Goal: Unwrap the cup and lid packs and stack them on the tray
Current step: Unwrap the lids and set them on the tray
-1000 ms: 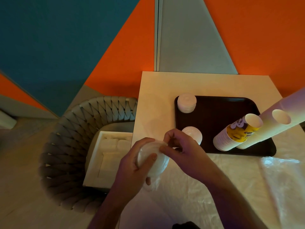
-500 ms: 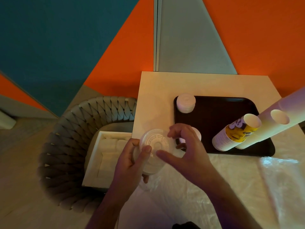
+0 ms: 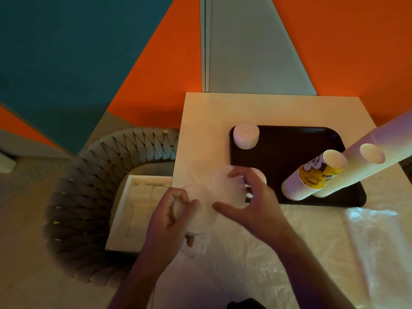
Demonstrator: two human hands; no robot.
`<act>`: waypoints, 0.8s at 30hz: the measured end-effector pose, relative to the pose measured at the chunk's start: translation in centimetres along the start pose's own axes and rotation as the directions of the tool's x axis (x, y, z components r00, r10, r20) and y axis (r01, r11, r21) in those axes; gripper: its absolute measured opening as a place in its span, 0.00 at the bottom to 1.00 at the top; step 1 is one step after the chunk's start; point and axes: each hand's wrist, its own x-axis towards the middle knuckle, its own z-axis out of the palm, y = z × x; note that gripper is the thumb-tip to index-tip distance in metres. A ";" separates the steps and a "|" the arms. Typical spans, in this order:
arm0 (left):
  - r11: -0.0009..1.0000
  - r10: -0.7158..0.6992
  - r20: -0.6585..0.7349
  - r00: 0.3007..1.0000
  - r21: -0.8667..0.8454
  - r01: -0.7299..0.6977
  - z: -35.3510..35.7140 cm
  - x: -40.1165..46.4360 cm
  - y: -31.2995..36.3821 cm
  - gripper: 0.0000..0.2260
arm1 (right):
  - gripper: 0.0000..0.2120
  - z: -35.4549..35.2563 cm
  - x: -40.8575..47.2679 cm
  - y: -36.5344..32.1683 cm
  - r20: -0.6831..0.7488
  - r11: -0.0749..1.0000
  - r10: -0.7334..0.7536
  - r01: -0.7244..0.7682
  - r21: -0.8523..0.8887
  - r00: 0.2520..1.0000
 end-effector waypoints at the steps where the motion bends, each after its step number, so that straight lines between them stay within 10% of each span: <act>1: 1.000 -0.001 -0.009 1.000 0.014 0.001 -0.1 0.0 -0.1 0.07 | 0.29 -0.6 0.8 1.0 -0.057 1.000 0.010 -0.011 -0.027 0.998; 11: 0.999 -0.037 -0.044 0.998 0.003 0.037 -0.2 -0.6 -0.8 0.17 | 0.34 -1.8 6.9 11.9 -0.070 0.899 0.192 -0.204 -0.388 0.979; 24: 0.998 -0.053 -0.029 0.998 0.022 0.054 -0.2 -0.6 -0.9 0.17 | 0.36 -1.0 7.4 14.3 -0.035 0.888 0.234 -0.228 -0.398 0.972</act>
